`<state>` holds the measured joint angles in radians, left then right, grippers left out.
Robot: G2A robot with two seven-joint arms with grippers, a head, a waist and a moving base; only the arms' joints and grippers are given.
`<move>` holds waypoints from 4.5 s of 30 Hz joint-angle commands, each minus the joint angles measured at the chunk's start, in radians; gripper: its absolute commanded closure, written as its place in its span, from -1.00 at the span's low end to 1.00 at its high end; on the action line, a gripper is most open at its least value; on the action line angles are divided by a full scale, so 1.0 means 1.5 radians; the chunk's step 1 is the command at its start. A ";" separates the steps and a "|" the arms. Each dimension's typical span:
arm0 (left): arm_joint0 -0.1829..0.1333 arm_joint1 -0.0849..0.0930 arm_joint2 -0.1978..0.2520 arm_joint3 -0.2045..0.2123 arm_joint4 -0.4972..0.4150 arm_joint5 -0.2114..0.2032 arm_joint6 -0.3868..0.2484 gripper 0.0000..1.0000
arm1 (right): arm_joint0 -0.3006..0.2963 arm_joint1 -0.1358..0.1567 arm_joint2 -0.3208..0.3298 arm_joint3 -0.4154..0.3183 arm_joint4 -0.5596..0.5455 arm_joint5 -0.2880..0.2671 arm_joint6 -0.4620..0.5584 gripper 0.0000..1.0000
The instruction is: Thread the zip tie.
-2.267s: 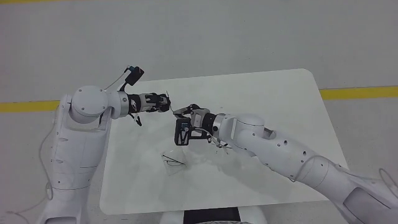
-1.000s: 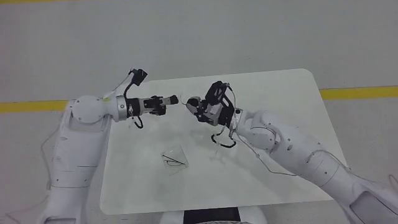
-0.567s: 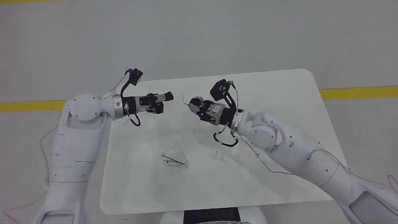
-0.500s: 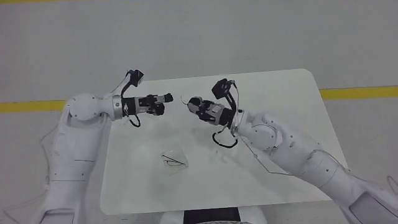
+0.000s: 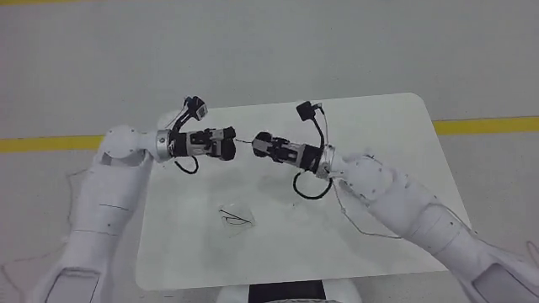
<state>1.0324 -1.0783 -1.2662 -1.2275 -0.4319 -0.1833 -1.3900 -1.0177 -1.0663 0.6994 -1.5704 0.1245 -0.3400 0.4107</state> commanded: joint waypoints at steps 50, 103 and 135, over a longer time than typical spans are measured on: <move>-0.018 0.026 0.143 0.063 -0.213 -0.082 0.000 -1.00 | -0.025 -0.081 0.062 0.157 0.444 0.000 0.315 1.00; 0.005 0.035 0.136 0.039 -0.244 -0.049 0.010 0.24 | -0.030 -0.125 0.079 0.175 0.353 0.069 0.298 1.00; -0.006 0.035 0.151 0.038 -0.228 -0.043 0.017 0.48 | -0.060 -0.108 0.142 0.147 0.239 0.139 0.313 1.00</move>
<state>1.0238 -1.0259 -1.0408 -1.1718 -0.7744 -0.2485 -1.3645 -1.1087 -1.2283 0.9127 -1.3494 0.4826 -0.1319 0.8802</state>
